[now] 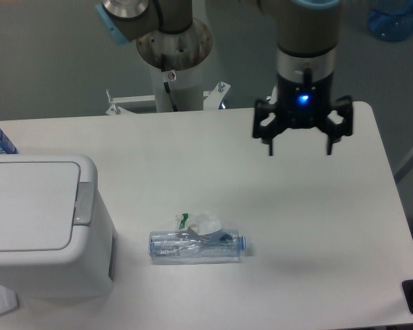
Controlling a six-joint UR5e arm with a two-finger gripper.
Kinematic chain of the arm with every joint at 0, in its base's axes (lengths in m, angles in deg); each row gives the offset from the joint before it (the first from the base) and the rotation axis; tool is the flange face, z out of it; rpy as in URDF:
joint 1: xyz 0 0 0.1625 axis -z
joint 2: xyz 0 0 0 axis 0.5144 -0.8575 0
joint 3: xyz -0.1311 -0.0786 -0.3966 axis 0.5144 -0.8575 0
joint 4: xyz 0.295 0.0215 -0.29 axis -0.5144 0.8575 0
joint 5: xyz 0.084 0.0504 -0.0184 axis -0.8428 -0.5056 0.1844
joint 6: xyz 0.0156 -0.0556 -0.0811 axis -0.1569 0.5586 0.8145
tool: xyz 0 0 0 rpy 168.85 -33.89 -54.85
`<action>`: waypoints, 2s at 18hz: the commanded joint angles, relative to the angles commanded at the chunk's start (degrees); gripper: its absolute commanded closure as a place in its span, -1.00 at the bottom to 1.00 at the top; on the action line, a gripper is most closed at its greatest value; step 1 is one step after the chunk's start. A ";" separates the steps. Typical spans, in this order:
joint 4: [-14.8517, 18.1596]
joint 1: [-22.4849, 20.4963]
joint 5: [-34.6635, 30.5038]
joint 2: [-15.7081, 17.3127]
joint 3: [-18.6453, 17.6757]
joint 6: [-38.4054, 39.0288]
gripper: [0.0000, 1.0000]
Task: Open the trash can
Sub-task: 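Move the open gripper over to the white trash can lid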
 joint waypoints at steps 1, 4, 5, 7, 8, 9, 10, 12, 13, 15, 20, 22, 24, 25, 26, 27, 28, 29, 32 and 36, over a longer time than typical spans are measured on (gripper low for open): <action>0.00 0.18 0.00 0.00 0.00 1.05 -1.00; 0.00 0.96 0.44 0.17 -0.09 3.43 -1.00; 0.00 1.32 0.35 0.17 0.00 3.95 -1.00; 0.00 1.67 0.53 0.17 -0.18 4.75 -1.00; 0.00 1.93 0.61 0.17 -0.44 5.45 -1.00; -0.17 2.46 0.62 0.17 -0.61 5.98 -1.00; -0.18 2.72 0.62 0.17 -0.62 6.59 -1.00; -0.09 2.99 1.31 0.44 -1.05 9.22 -1.00; -0.26 3.60 1.93 0.87 -1.66 10.89 -1.00; -0.35 5.00 2.72 1.05 -2.81 12.31 -1.00; -0.53 8.96 4.30 0.53 -3.34 19.67 -1.00; -2.45 9.41 8.24 0.53 -3.43 23.45 -1.00; -4.47 9.76 11.41 0.26 -3.43 28.98 -1.00; -5.27 10.19 11.86 0.18 -3.34 30.92 -1.00; -6.14 11.07 11.87 -0.09 -3.34 31.64 -1.00; -7.11 11.69 11.87 -0.18 -3.34 31.91 -1.00; -7.73 12.30 11.95 -0.26 -3.34 31.91 -1.00; -7.91 12.83 11.95 -0.35 -3.34 31.82 -1.00; -8.00 14.67 11.95 -1.84 -2.55 31.82 -1.00; -8.00 16.43 11.95 -2.29 -2.64 31.82 -1.00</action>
